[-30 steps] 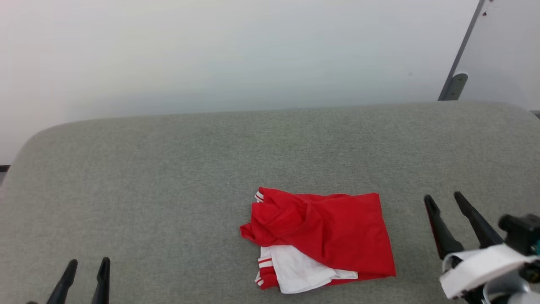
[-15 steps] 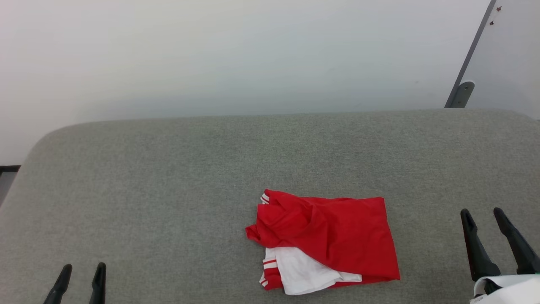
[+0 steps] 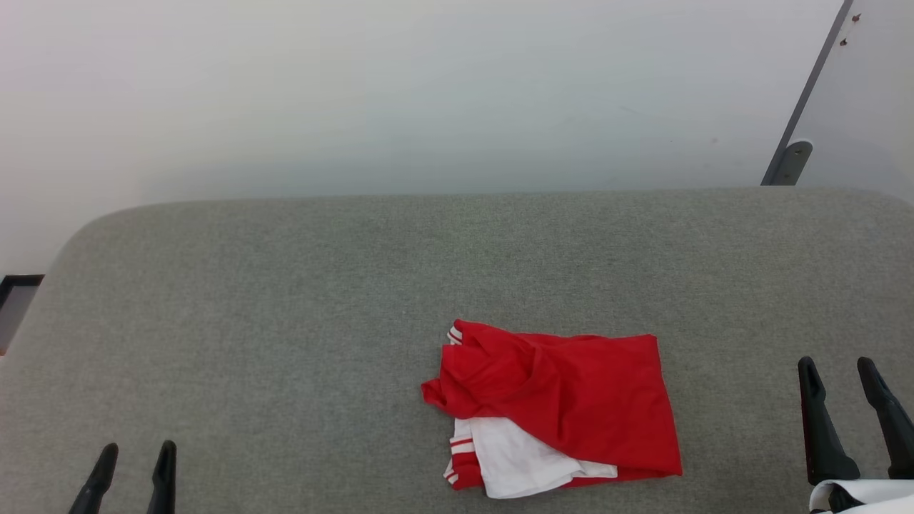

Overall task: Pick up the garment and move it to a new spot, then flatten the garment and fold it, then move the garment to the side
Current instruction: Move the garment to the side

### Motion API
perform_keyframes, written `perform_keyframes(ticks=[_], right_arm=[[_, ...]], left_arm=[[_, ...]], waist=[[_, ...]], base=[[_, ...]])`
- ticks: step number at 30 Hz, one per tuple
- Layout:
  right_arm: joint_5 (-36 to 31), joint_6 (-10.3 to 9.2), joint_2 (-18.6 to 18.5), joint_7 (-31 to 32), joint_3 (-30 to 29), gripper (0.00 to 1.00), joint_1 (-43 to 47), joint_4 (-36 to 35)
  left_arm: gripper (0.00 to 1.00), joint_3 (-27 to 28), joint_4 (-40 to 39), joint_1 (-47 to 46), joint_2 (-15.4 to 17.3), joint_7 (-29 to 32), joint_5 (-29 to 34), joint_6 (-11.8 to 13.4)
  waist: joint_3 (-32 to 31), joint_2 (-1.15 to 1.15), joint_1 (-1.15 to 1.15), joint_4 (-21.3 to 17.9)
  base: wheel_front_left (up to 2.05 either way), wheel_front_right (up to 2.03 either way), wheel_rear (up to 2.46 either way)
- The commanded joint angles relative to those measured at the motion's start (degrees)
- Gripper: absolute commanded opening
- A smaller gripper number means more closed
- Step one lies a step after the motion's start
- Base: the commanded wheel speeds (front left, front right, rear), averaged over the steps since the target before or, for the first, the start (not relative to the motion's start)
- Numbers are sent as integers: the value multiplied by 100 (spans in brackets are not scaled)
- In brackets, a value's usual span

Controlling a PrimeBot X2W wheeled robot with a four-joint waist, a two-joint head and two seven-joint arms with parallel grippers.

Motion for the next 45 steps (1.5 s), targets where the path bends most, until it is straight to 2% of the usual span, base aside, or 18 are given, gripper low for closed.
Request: perform_keyframes(ticks=[1,12,16,22,26,31,36,39,45], right_arm=[[11,-10,9,-11,-34,100,60,-13],[-20,-10,131,193,125,100,-108,-39],[-171,-10,-28,827,458,100,-479,20],[-284,-10,-402,2667,962,100,-1323,49],[-293,-10,-474,4103,1016,100,-1825,88],[-280,-8,-268,5993,867,100,-2050,153],[-570,-10,53,7064,532,100,-1907,-40],[-745,-10,151,7230,529,100,-1898,-131],[-1107,-10,341,6860,544,100,-1960,203]], left_arm=[[100,19,-23,-12,-14,9,44,11],[100,44,-48,-66,-69,9,10,11],[100,82,-85,-130,-98,8,-25,11],[100,148,-150,-382,8,9,-166,11],[100,120,-127,-674,151,8,-358,11],[100,-57,-73,-1030,322,8,-562,11],[100,-130,-84,-1255,400,9,-698,11],[100,-158,-121,-1359,466,8,-782,11],[100,-300,-89,-1615,610,9,-920,11]], waist=[[3,0,0,-4],[109,0,0,-13],[293,0,0,-19],[859,0,0,48],[1302,0,0,165],[1639,0,0,317],[1791,0,0,414],[1943,0,0,436],[2259,0,0,466]], base=[[0,0,0],[0,0,0],[0,0,0],[0,0,0],[0,0,0],[0,0,0],[0,0,0],[0,0,0],[0,0,0]])
